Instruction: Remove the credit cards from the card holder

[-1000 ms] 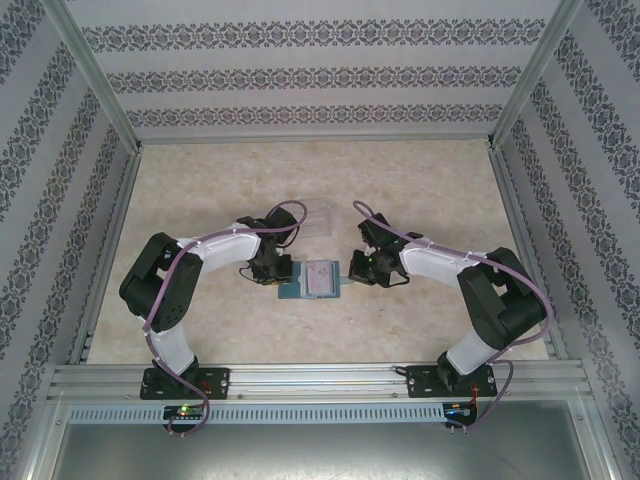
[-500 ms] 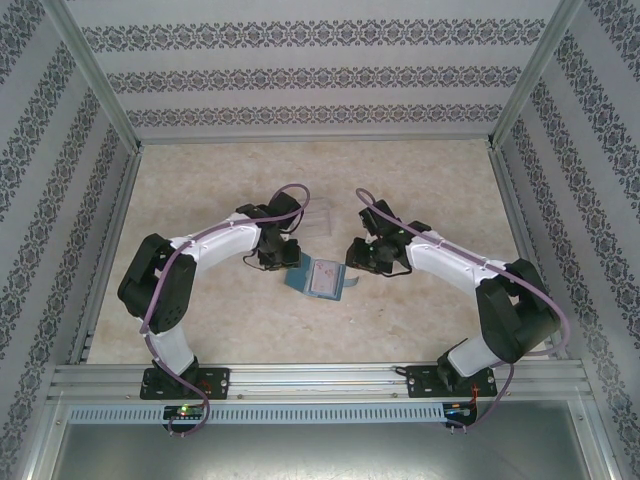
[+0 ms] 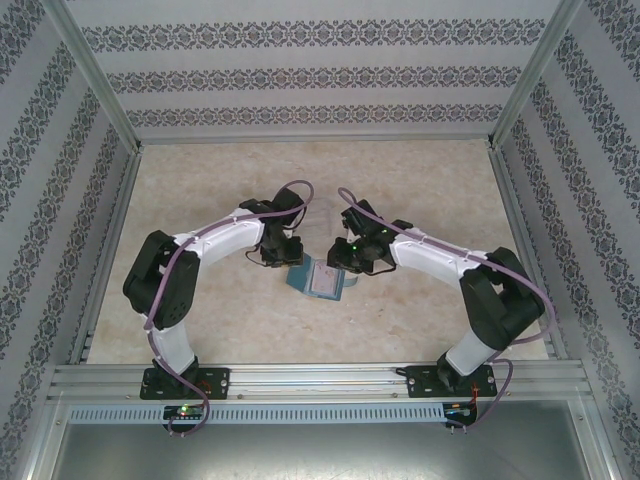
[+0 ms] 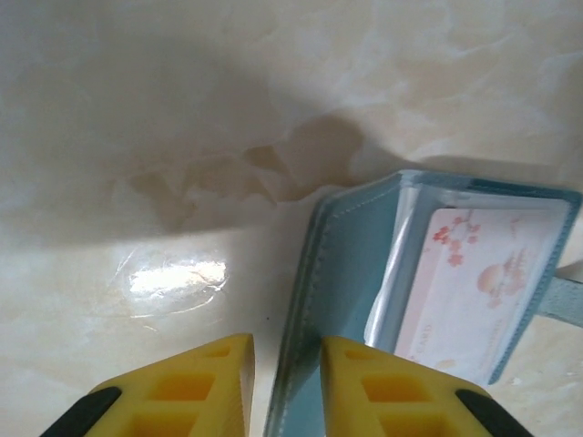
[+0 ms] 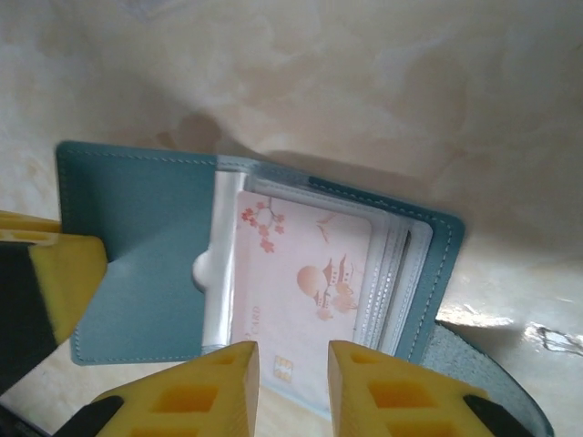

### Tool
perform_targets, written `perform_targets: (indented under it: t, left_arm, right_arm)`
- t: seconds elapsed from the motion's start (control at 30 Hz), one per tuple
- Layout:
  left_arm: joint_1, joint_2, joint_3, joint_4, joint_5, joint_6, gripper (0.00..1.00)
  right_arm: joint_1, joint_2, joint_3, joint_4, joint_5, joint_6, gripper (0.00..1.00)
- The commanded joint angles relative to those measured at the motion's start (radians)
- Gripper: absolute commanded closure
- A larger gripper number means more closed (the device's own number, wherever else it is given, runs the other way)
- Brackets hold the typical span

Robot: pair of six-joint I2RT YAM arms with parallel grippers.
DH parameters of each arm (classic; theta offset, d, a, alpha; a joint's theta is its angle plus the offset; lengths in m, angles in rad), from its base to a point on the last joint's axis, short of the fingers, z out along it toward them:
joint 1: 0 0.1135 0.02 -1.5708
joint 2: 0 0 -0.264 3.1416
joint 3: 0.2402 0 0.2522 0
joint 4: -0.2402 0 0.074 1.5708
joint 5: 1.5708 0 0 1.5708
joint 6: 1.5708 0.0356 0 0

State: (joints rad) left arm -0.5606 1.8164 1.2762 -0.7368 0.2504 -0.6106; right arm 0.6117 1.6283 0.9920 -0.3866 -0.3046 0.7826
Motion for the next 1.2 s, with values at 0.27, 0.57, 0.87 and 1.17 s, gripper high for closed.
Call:
perform_targets:
  t: [0.27, 0.57, 0.87, 1.17]
  left_arm:
    - [0.010, -0.049, -0.136, -0.004, 0.009, -0.001, 0.84]
    - [0.009, 0.045, -0.161, -0.024, 0.004, 0.049, 0.65]
    - [0.009, -0.034, -0.085, -0.136, -0.121, 0.065, 0.61]
    - [0.001, -0.092, 0.009, -0.140, -0.062, 0.026, 0.63]
  right_arm:
    - [0.008, 0.098, -0.031, 0.039, -0.015, 0.000, 0.77]
    - [0.008, 0.160, -0.042, 0.043, -0.018, -0.022, 0.78]
    - [0.006, 0.154, -0.046, 0.041, -0.016, -0.020, 0.78]
    - [0.008, 0.127, -0.046, 0.036, -0.017, -0.018, 0.78]
